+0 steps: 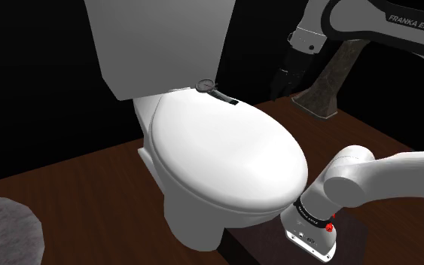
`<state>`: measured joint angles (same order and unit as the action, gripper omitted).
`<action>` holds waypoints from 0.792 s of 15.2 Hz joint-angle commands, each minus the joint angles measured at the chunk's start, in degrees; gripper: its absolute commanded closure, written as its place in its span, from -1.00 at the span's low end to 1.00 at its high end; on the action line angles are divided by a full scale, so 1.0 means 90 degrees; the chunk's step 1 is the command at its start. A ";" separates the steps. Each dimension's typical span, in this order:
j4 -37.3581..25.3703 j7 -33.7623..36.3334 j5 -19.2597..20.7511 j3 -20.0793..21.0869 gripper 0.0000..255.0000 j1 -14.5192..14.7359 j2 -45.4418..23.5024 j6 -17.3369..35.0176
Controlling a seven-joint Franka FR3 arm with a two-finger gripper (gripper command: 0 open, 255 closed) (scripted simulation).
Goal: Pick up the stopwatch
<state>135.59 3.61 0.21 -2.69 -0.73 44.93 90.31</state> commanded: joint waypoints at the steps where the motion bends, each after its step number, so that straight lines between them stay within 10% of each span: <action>1: 0.0000 0.0000 0.0000 0.0000 -1.00 0.0000 0.0000 0.0000; 12: -0.2427 0.0044 0.0523 0.0683 -1.00 0.0305 -0.3176 0.0206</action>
<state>115.86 4.05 4.28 2.98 1.83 18.83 92.29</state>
